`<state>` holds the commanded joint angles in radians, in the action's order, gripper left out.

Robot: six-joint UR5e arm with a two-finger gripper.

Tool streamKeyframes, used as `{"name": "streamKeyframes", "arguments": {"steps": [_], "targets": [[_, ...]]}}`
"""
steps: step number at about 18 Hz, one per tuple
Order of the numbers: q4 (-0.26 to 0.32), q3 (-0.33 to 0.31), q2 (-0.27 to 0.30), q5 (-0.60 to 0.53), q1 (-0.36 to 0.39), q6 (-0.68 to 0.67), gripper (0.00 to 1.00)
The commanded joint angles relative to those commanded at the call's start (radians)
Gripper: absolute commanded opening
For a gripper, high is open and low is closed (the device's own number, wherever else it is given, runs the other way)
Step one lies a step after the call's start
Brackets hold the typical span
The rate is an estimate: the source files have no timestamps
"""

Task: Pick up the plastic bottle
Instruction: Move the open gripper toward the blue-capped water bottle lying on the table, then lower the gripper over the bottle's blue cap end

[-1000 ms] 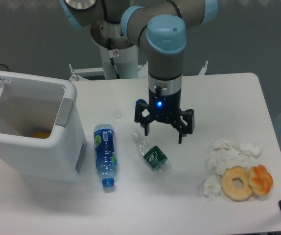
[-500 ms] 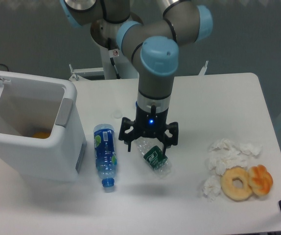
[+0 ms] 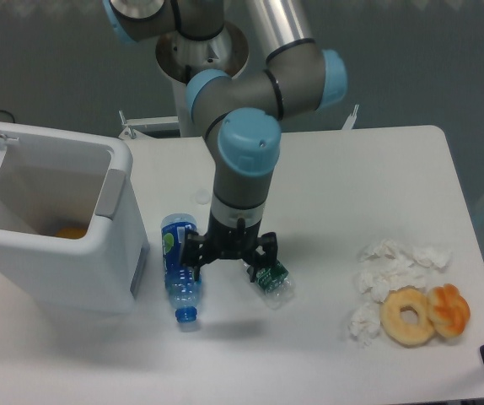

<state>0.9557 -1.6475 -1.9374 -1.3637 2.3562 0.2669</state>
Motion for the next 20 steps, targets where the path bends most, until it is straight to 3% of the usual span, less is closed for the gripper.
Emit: {"name": "streamKeyframes", "arguments": {"steps": [11, 20], "targets": [[0.002, -0.003, -0.08, -0.064, -0.086, 0.003, 1.0], [-0.002, 0.008, -0.092, -0.064, -0.071, 0.018, 1.0]]}}
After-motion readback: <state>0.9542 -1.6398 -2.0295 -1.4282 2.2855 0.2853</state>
